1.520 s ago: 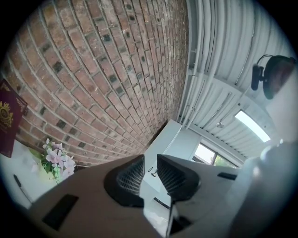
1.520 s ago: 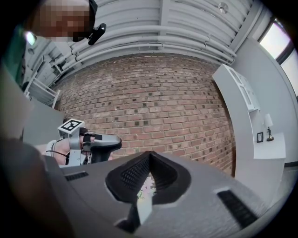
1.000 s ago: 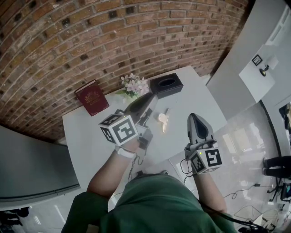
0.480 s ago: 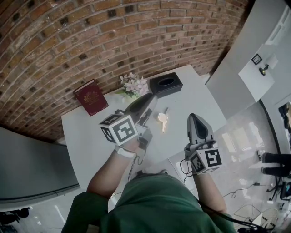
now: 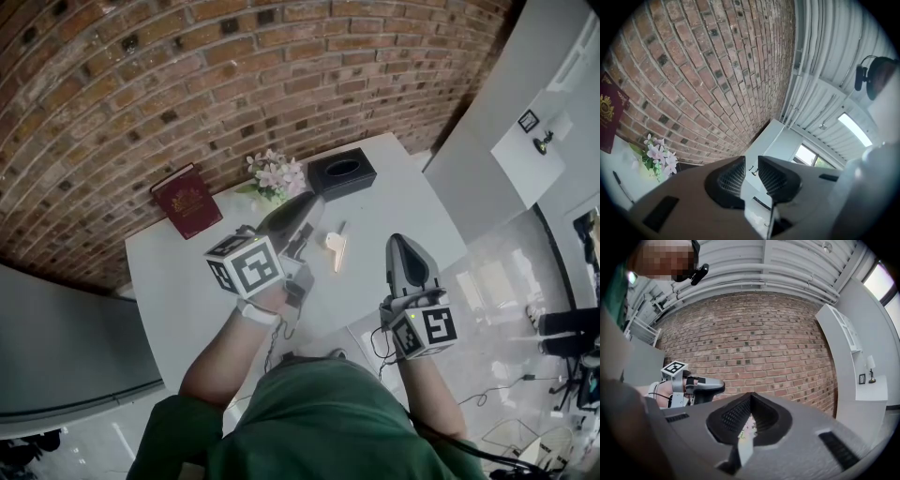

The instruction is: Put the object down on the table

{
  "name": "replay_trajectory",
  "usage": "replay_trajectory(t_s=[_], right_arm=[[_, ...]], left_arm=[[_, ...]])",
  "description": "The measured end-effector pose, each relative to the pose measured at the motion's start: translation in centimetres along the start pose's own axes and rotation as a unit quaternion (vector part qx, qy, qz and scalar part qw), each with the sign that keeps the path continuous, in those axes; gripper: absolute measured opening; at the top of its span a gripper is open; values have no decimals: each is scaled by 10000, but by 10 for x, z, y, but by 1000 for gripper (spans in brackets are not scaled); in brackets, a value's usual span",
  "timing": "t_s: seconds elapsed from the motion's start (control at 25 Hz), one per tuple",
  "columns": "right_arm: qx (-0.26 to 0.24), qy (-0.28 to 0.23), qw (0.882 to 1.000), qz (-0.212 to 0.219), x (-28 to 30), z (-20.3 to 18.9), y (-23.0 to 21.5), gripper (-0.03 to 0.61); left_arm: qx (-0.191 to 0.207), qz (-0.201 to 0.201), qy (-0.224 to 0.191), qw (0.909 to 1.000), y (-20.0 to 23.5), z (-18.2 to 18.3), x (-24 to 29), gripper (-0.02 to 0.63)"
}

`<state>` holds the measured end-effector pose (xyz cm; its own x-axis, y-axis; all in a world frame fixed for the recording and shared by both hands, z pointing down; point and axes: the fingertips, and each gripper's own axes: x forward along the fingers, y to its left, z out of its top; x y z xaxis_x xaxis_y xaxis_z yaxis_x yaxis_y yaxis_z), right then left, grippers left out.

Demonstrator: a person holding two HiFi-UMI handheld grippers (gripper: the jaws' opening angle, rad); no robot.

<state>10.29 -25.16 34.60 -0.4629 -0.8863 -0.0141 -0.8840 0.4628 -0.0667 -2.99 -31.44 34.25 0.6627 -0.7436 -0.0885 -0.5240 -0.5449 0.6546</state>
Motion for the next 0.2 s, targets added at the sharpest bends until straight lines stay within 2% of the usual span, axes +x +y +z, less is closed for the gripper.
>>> replay_trajectory(t_s=[0.2], right_arm=[[-16, 9, 10000, -15, 3, -1, 3, 2]], left_arm=[[-286, -138, 65, 9995, 3, -5, -1, 75]])
